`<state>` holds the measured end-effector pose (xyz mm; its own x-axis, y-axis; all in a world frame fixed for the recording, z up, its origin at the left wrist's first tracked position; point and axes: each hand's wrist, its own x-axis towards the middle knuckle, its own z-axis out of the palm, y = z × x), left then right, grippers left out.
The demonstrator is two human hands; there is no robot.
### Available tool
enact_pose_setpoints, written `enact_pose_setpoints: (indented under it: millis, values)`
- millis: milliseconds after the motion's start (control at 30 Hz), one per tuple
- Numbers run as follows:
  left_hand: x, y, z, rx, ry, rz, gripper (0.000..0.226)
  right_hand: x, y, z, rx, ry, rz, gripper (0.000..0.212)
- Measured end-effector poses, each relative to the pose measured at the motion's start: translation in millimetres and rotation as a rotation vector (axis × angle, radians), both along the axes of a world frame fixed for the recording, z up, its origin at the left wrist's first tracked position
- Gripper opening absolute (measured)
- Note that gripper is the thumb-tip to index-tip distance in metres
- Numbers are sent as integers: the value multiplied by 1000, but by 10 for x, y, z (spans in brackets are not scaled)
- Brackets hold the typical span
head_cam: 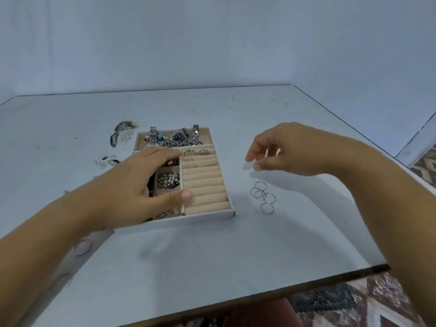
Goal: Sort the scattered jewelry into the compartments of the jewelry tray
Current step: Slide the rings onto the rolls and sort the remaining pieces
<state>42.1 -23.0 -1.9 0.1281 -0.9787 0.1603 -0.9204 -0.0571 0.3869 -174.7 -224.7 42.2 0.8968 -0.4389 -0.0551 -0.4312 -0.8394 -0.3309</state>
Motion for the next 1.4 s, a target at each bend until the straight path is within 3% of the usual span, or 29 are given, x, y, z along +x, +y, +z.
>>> enact_pose_setpoints:
  millis: [167, 467, 600, 800, 933, 1200, 1400]
  values:
    - [-250, -212, 130, -23, -76, 9, 80, -206, -82, -184, 96, 96, 7, 15]
    - [-785, -697, 108, 34, -121, -78, 25, -143, -129, -267, 185, 156, 43, 13]
    - [-832, -759, 109, 69, -131, -97, 24, -151, -153, -253, 182, 194, 8, 16]
    - [-885, -905, 150, 141, -156, -148, 28, -287, -298, -335, 341, -132, -55, 15]
    - [-903, -951, 153, 144, -134, -174, 26, -314, -293, -415, 319, -224, -59, 12]
    - [-936, -1019, 147, 158, -187, -201, 23, -334, -267, -382, 172, -260, -90, 7]
    - [-936, -1140, 156, 355, -210, -134, 18, -355, -284, -370, 133, -235, -117, 7]
